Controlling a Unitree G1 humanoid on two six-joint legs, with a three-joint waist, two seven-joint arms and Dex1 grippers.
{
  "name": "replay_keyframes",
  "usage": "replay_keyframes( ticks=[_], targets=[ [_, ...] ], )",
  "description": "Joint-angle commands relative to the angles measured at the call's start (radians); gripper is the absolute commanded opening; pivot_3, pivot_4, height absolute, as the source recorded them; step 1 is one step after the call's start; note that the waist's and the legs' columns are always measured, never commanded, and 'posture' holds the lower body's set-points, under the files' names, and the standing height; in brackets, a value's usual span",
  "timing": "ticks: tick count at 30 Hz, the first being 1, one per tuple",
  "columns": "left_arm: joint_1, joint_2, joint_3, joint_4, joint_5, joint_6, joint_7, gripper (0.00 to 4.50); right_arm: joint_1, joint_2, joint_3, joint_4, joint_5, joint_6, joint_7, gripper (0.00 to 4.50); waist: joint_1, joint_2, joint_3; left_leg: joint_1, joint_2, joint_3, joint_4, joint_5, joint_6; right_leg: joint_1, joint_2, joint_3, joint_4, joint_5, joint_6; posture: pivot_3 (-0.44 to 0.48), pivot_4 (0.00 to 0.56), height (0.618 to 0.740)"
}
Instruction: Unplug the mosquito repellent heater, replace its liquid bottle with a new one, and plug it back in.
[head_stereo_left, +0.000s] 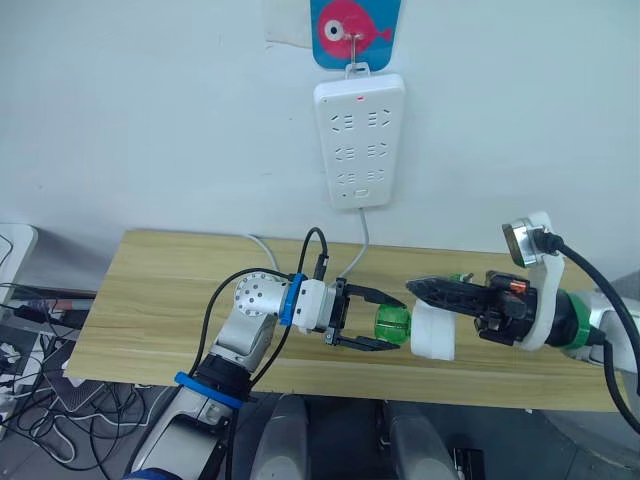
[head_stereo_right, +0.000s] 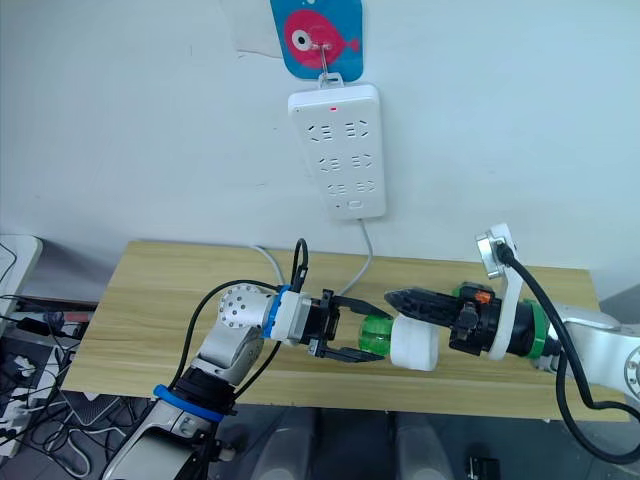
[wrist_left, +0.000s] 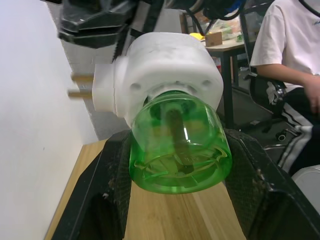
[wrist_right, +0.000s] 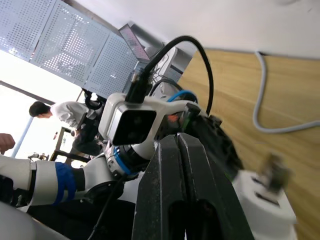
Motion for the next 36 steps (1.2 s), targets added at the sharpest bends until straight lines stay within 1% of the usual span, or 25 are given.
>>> replay_keyframes(
  ticks=[1,5,11,17,21,25,29,33,36],
  targets=[
    [0.003,-0.006,0.002,-0.028,-0.014,-0.01,-0.005,2.26,-0.038,-0.049,-0.01,0.002,0.024,0.065,0.021,0.04,0.0,0.0,0.0,0.0,0.0,0.0,0.0,0.0,0.0,0.0,0.0,0.0,0.0,0.0,0.0,0.122,0.314,0.74],
    [0.002,-0.013,0.003,-0.036,-0.023,-0.002,0.0,2.26,-0.052,-0.063,0.013,0.001,-0.011,0.105,0.002,0.04,0.0,0.0,0.0,0.0,0.0,0.0,0.0,0.0,0.0,0.0,0.0,0.0,0.0,0.0,0.0,0.123,0.314,0.74],
    [0.006,-0.016,0.011,-0.057,-0.049,0.027,-0.006,2.26,-0.02,-0.01,0.033,0.024,-0.12,0.121,0.013,0.04,0.0,0.0,0.0,0.0,0.0,0.0,0.0,0.0,0.0,0.0,0.0,0.0,0.0,0.0,0.0,0.127,0.318,0.74],
    [0.011,-0.016,0.018,-0.072,-0.057,0.047,-0.011,2.26,0.007,0.035,0.019,0.061,-0.222,0.132,0.036,0.04,0.0,0.0,0.0,0.0,0.0,0.0,0.0,0.0,0.0,0.0,0.0,0.0,0.0,0.0,0.0,0.131,0.32,0.74],
    [0.007,-0.02,0.027,-0.069,-0.055,0.071,0.017,2.26,0.041,0.058,0.006,0.048,-0.268,0.144,0.053,0.04,0.001,0.0,0.0,0.0,0.0,0.0,0.0,0.0,0.0,0.0,0.0,0.0,0.0,0.0,0.0,0.134,0.316,0.74],
    [-0.003,-0.024,0.034,-0.06,-0.041,0.106,0.06,2.26,0.082,0.072,-0.006,0.006,-0.256,0.148,0.04,0.04,0.001,0.0,0.0,0.0,0.0,0.0,0.0,0.0,0.0,0.0,0.0,0.0,0.0,0.0,0.0,0.135,0.315,0.74],
    [-0.013,-0.024,0.039,-0.042,-0.014,0.135,0.105,2.26,0.154,0.065,-0.029,-0.069,-0.194,0.14,0.009,0.04,0.001,0.0,0.0,0.0,0.0,0.0,0.0,0.0,0.0,0.0,0.0,0.0,0.0,0.0,0.0,0.136,0.313,0.74],
    [-0.008,-0.018,0.034,-0.035,0.006,0.118,0.102,2.26,0.203,0.045,-0.05,-0.131,-0.121,0.115,-0.03,0.04,0.001,0.0,0.0,0.0,0.0,0.0,0.0,0.0,0.0,0.0,0.0,0.0,0.0,0.0,0.0,0.134,0.309,0.74],
    [-0.007,-0.019,0.034,-0.03,0.014,0.109,0.103,2.26,0.204,0.029,-0.056,-0.152,-0.076,0.095,-0.06,0.04,0.001,0.0,0.0,0.0,0.0,0.0,0.001,0.0,0.0,0.0,0.0,0.0,0.0,0.0,0.0,0.134,0.309,0.74]
  ],
)
